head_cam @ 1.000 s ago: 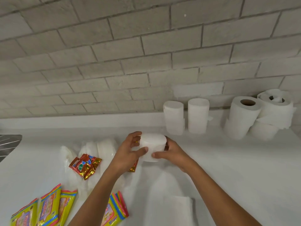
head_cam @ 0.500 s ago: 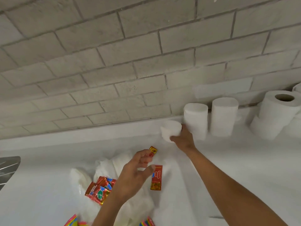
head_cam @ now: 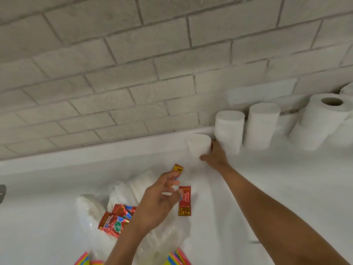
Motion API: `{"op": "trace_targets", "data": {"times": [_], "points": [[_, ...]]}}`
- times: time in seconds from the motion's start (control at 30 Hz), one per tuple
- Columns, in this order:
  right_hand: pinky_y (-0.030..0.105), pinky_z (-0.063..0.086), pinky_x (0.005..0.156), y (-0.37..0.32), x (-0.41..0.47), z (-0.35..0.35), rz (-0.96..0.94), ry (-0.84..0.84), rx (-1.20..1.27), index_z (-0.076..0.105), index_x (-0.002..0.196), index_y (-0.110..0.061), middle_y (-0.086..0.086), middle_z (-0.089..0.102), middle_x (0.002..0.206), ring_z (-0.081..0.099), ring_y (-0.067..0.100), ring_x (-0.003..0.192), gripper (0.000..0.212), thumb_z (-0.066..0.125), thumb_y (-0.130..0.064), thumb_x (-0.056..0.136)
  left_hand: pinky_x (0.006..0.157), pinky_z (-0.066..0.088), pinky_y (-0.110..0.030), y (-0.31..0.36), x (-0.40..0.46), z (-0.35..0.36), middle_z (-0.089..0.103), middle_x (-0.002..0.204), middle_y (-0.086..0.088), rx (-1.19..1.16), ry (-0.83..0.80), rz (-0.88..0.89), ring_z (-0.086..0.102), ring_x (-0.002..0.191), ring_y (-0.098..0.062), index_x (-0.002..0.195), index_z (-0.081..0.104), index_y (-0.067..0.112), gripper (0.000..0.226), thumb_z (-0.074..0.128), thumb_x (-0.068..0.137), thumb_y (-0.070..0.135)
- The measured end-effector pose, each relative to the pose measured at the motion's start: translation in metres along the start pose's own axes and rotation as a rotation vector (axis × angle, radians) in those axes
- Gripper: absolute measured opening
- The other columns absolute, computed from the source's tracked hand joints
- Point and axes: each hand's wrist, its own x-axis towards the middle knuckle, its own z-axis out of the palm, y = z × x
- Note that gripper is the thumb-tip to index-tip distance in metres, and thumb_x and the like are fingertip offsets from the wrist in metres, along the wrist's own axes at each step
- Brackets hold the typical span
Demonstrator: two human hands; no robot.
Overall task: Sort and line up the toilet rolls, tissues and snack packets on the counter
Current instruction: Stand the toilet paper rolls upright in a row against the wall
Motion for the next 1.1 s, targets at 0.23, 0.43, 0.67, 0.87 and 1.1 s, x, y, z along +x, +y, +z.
{"op": "trace_targets", "data": {"times": [0.23, 0.43, 0.67, 0.87, 1.1], "points": [[0.030, 0.042, 0.105, 0.025, -0.036, -0.031, 0.062, -0.131, -0.045, 0.031, 0.153, -0.016, 0.009, 0.042, 0.152, 0.043, 0.025, 0.137, 0.087, 0.078, -0.019, 0.080, 0.079, 0.048, -0.009, 0.016, -0.002, 0.028, 0.063, 0.114, 0.013, -0.037, -0.016, 0.032, 0.063, 0.098, -0.002, 0.123, 0.056, 0.044, 0.041, 0.068, 0.092, 0.020], [0.021, 0.039, 0.095, 0.043, -0.085, -0.063, -0.003, -0.213, -0.058, 0.051, 0.142, -0.015, 0.005, 0.053, 0.144, 0.052, 0.021, 0.129, 0.059, 0.074, -0.021, 0.087, 0.080, 0.054, -0.019, 0.025, -0.010, 0.060, 0.059, 0.118, 0.014, -0.037, -0.023, 0.008, 0.062, 0.104, -0.008, 0.128, 0.057, 0.037, 0.040, 0.070, 0.091, 0.028], [0.024, 0.046, 0.088, 0.052, -0.151, -0.116, 0.019, -0.241, -0.047, 0.059, 0.130, -0.027, -0.005, 0.061, 0.125, 0.060, 0.012, 0.107, 0.044, 0.071, -0.037, 0.088, 0.079, 0.049, -0.019, 0.037, -0.019, 0.106, 0.056, 0.122, 0.018, 0.110, -0.033, -0.022, 0.061, 0.101, -0.005, 0.131, 0.053, 0.041, 0.045, 0.069, 0.090, 0.041], [0.033, 0.043, 0.102, 0.076, -0.224, -0.148, 0.110, -0.315, -0.374, 0.048, 0.135, -0.039, -0.007, 0.054, 0.135, 0.054, 0.017, 0.126, 0.068, 0.067, -0.067, 0.076, 0.086, 0.046, -0.025, 0.042, -0.023, 0.126, 0.052, 0.132, 0.008, 0.185, -0.012, -0.025, 0.057, 0.109, -0.014, 0.135, 0.051, 0.036, 0.047, 0.067, 0.092, 0.037], [0.032, 0.046, 0.094, 0.107, -0.263, -0.140, 0.191, -0.328, -0.306, 0.050, 0.129, -0.036, -0.006, 0.050, 0.124, 0.054, 0.019, 0.117, 0.070, 0.077, -0.061, 0.069, 0.084, 0.048, -0.025, 0.051, -0.029, 0.142, 0.053, 0.135, 0.006, 0.246, -0.024, -0.017, 0.058, 0.111, -0.016, 0.137, 0.049, 0.035, 0.048, 0.066, 0.093, 0.037]]}}
